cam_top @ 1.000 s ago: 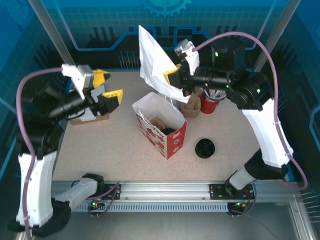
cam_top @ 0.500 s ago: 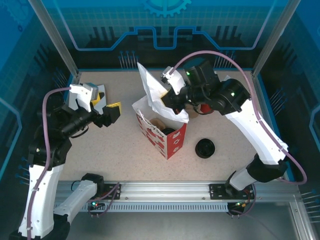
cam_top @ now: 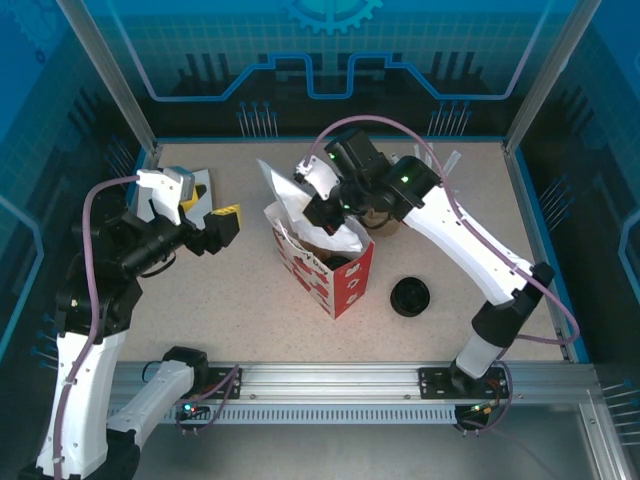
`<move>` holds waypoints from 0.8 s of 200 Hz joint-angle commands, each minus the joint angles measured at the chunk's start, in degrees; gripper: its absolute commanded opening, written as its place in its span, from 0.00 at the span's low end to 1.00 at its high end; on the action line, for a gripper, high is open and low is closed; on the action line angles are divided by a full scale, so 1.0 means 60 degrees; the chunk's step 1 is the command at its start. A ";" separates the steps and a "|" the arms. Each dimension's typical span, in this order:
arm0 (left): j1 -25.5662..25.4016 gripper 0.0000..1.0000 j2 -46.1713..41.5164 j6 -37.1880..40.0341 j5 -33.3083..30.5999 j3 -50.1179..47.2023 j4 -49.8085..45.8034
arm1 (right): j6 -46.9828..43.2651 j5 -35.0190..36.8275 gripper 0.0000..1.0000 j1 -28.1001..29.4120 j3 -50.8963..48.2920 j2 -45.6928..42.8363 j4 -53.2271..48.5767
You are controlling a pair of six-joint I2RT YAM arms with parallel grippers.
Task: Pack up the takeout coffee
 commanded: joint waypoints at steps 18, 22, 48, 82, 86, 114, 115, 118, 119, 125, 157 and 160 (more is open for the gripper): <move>-0.0056 0.89 -0.0054 -0.0117 -0.0144 -0.0097 0.0068 | -0.0456 -0.0166 0.06 0.0104 -0.0614 0.0371 0.0484; -0.0056 0.89 -0.0043 -0.0128 -0.0147 -0.0090 0.0074 | -0.0500 -0.0128 0.06 0.0095 -0.0795 0.0325 0.0594; -0.0053 0.89 -0.0024 -0.0131 -0.0163 -0.0092 0.0086 | -0.0521 0.0000 0.09 -0.0056 -0.1443 0.0087 0.0641; -0.0059 0.89 0.0045 -0.0182 -0.0177 -0.0073 0.0141 | -0.0656 0.0673 0.09 -0.0313 -0.1964 -0.0469 0.0487; -0.0056 0.89 0.0055 -0.0200 -0.0177 -0.0067 0.0148 | -0.0686 0.0779 0.09 -0.0319 -0.1923 -0.0463 0.0326; -0.0049 0.89 0.0148 -0.0261 -0.0148 -0.0052 0.0198 | -0.0603 0.1254 0.09 -0.0340 -0.1952 -0.0489 -0.0203; -0.0052 0.89 0.0150 -0.0262 -0.0148 -0.0056 0.0199 | -0.0588 0.1267 0.09 -0.0345 -0.1966 -0.0490 -0.0211; -0.0055 0.89 0.0140 -0.0269 -0.0155 -0.0067 0.0202 | -0.0557 0.1297 0.08 -0.0356 -0.1996 -0.0504 -0.0221; -0.0063 0.89 0.0146 -0.0273 -0.0159 -0.0071 0.0201 | -0.0558 0.1303 0.08 -0.0360 -0.2002 -0.0512 -0.0234; -0.0052 0.89 0.0164 -0.0269 -0.0163 -0.0053 0.0207 | -0.0505 0.1337 0.09 -0.0350 -0.2055 -0.0520 -0.0258; -0.0056 0.89 0.0246 -0.0259 -0.0163 -0.0023 0.0171 | -0.0398 0.1239 0.10 -0.0351 -0.2205 -0.0364 -0.0536; -0.0052 0.89 0.0253 -0.0255 -0.0172 -0.0006 0.0159 | -0.0409 0.1235 0.10 -0.0350 -0.2231 -0.0327 -0.0560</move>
